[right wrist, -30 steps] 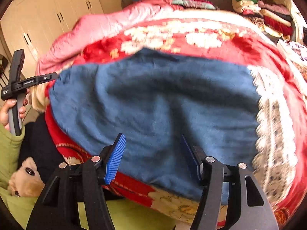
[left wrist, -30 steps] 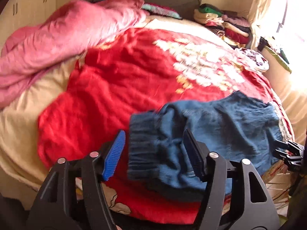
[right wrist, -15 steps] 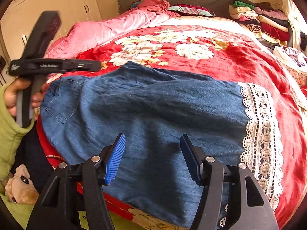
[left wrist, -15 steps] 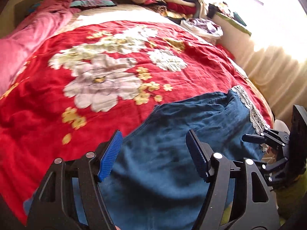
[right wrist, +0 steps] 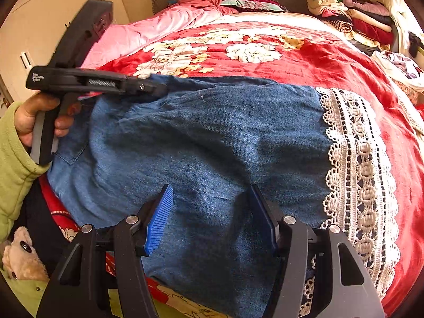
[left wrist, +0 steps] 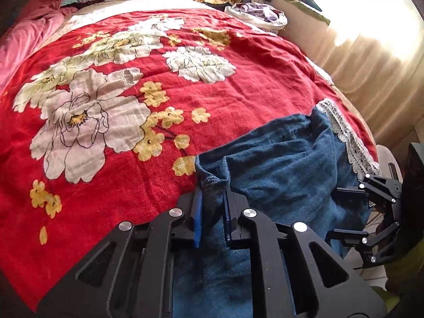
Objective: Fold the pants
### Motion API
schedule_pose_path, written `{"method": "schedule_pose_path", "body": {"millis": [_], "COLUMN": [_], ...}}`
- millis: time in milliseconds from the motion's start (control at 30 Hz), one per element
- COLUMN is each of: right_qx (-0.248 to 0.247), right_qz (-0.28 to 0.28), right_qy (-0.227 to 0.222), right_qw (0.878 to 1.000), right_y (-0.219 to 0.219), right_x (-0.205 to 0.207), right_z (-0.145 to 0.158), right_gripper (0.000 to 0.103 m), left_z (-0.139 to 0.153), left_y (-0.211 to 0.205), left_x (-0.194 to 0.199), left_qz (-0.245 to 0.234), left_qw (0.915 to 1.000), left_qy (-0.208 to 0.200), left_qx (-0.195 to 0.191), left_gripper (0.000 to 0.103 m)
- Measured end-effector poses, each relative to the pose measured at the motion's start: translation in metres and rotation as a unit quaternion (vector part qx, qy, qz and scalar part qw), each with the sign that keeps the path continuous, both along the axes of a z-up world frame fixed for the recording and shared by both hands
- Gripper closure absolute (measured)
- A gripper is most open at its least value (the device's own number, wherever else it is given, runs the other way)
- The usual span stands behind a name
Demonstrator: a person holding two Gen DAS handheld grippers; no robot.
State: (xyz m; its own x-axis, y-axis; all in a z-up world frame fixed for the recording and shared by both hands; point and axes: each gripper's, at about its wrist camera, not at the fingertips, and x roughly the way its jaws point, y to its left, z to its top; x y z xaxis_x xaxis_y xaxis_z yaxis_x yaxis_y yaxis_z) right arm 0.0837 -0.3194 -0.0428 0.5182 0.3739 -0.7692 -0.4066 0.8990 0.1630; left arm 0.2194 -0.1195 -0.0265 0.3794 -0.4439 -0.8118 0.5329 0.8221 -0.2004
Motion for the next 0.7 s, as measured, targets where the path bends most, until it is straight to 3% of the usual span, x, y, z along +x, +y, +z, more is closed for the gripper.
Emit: {"method": "schedule_pose_path", "body": {"millis": [167, 333, 400, 600, 700], "right_qx": [0.001, -0.004, 0.005, 0.034, 0.02], "right_qz": [-0.002, 0.0, 0.004, -0.09, -0.131], "right_qy": [0.001, 0.004, 0.007, -0.061, -0.041], "right_qw": [1.0, 1.0, 1.0, 0.993, 0.99], "right_y": [-0.001, 0.0, -0.004, -0.072, -0.103], "right_x": [0.001, 0.001, 0.004, 0.042, 0.081], "right_z": [-0.002, -0.001, 0.007, 0.064, 0.063], "right_gripper": [0.045, 0.045, 0.045, 0.045, 0.044], "left_z": [0.021, -0.016, -0.02, -0.014, -0.019], "left_y": [0.022, 0.016, 0.015, 0.018, 0.02], "left_x": [0.01, 0.023, 0.018, 0.013, 0.014], "left_qz": [0.038, 0.06, 0.06, 0.055, 0.061], "left_qw": [0.9976, 0.9982, 0.9982, 0.9982, 0.9977], "left_qy": [-0.024, 0.008, -0.003, -0.019, -0.012], "left_qx": [-0.052, -0.009, -0.005, -0.016, -0.025], "left_gripper": [0.098, 0.098, 0.098, 0.097, 0.097]}}
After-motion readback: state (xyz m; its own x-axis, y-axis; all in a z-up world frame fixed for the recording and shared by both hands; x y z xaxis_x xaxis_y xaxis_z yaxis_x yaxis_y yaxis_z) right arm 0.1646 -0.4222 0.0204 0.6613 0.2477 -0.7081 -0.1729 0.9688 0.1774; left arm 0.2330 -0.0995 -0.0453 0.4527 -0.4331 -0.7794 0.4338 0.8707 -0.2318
